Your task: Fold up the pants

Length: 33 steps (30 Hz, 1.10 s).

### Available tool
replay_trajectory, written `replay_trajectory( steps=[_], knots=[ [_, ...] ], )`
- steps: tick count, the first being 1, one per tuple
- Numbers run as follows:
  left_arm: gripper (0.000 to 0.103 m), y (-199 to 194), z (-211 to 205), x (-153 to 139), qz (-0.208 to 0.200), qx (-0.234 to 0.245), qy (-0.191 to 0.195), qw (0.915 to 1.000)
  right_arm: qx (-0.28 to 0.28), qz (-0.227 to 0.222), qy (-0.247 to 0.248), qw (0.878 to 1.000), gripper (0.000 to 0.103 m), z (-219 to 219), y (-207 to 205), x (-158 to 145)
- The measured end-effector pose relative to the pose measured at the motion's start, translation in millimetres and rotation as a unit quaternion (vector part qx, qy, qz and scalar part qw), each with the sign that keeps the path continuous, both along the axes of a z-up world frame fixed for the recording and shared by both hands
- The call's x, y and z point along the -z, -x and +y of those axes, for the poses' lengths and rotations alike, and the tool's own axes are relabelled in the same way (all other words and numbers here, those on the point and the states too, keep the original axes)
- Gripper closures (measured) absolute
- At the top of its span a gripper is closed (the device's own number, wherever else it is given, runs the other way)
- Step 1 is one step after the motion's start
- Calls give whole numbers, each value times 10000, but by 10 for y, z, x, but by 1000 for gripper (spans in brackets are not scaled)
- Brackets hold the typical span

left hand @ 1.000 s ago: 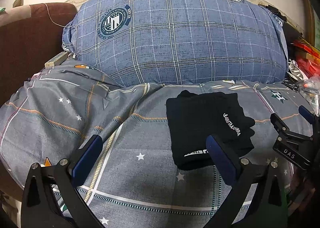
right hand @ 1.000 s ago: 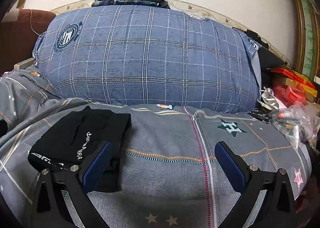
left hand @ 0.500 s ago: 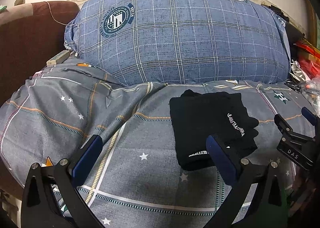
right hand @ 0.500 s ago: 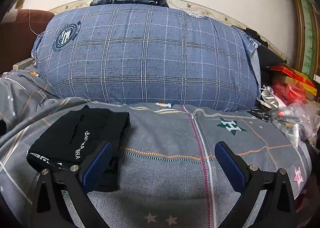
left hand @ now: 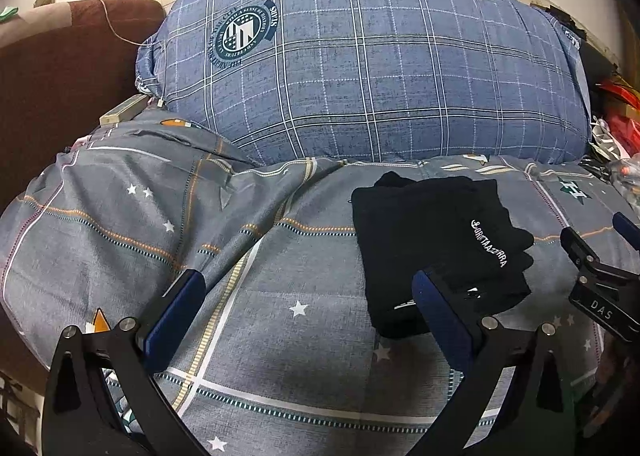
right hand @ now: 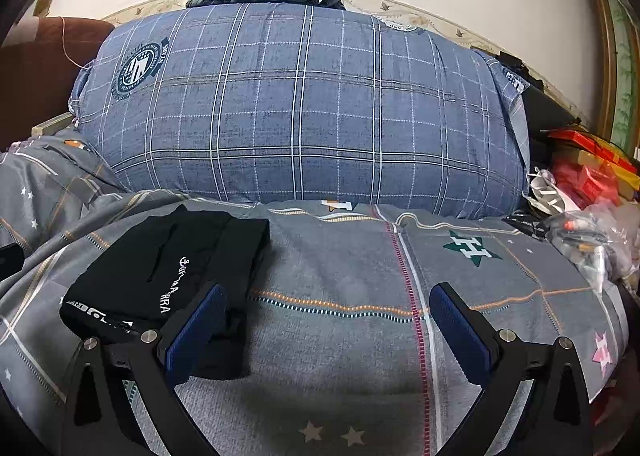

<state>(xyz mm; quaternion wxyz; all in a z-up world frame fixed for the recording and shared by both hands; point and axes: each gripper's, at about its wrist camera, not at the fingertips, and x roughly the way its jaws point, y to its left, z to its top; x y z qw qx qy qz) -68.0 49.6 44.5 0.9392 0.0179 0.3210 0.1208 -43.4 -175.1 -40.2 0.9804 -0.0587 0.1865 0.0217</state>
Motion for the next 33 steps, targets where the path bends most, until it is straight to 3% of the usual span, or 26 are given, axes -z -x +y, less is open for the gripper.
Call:
replay_trajectory(
  steps=[10,33],
  knots=[
    [0,-21,6,102,29,-45,-183,9998,-65,78,115,9999,0,74,-9,43],
    [0,-98,92,236,186,-92,-81,9998,-60,271,222,9994,0,119,-100,111]
  ],
)
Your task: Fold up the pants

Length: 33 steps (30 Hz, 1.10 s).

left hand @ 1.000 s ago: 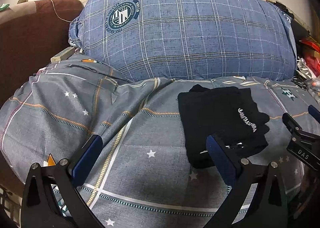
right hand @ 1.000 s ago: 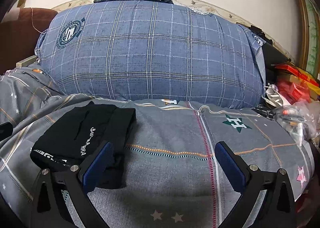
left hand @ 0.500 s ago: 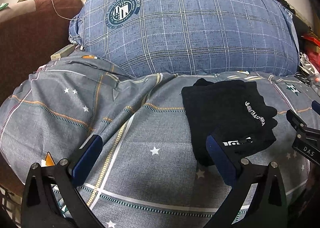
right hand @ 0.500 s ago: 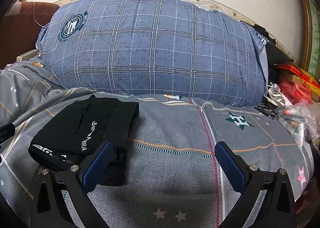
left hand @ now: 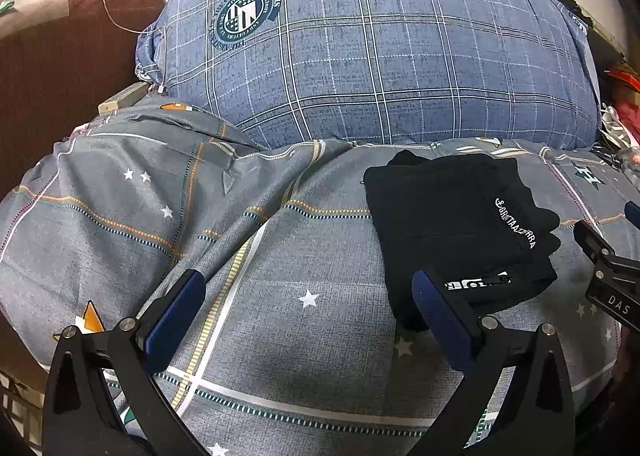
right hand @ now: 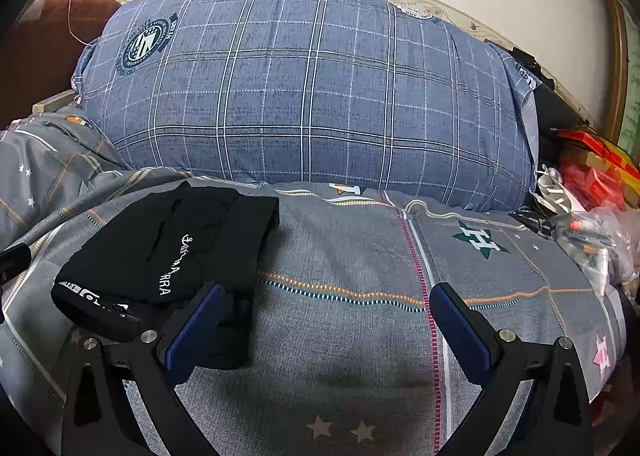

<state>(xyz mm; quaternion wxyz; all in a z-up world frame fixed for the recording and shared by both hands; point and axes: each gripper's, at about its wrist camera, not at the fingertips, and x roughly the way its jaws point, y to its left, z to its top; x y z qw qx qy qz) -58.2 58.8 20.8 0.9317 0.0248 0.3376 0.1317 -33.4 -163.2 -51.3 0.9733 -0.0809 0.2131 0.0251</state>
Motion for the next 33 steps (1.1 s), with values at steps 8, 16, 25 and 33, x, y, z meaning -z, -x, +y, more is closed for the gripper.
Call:
replay_trajectory(
  steps=[8,16,25,33],
  knots=[
    [0,-33,20,32,48,-6,33,10000,10,19,25,10000,0,7,-11,13],
    [0,-63,53,69,97,-7,93,9999,10,35,61,10000,0,8,-41,27],
    [0,-84,106,26,-8,44,260,9997,-27,48,70,10000,0,44,-69,27],
    [0,-57,71,-43,-216,290,379,9986,-66,65,87,9999,0,90,-90,33]
  ],
)
